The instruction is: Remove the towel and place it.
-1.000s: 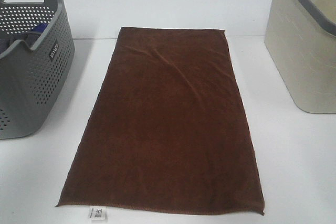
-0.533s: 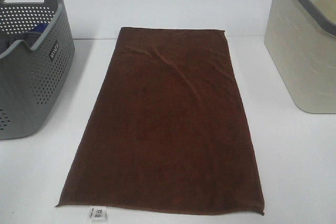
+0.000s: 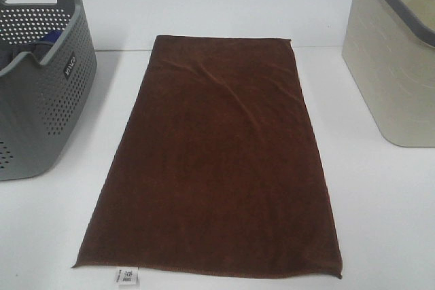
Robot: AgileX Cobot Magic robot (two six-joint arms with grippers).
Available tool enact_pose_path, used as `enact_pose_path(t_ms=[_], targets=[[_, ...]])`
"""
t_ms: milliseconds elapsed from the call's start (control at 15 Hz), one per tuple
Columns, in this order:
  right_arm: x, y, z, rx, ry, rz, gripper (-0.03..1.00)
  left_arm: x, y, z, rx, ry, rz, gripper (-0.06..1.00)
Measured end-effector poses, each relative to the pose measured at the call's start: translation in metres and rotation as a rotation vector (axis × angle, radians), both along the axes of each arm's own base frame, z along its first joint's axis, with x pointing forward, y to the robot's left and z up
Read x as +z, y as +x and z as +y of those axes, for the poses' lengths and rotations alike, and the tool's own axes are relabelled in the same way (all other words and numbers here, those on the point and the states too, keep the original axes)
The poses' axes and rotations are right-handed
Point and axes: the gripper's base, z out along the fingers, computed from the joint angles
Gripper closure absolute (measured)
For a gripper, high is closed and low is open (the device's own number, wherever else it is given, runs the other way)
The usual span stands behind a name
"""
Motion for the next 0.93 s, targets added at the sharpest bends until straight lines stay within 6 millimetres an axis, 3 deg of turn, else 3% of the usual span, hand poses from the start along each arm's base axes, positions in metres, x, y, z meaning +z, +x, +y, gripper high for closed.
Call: enact_pose_path(t_ms=[933], targets=[[0.0012, -0.0047, -0.0011, 0.000, 0.007, -0.031, 0.24, 0.0003, 0.0000, -0.0009, -0.013, -0.002, -0.004, 0.35]])
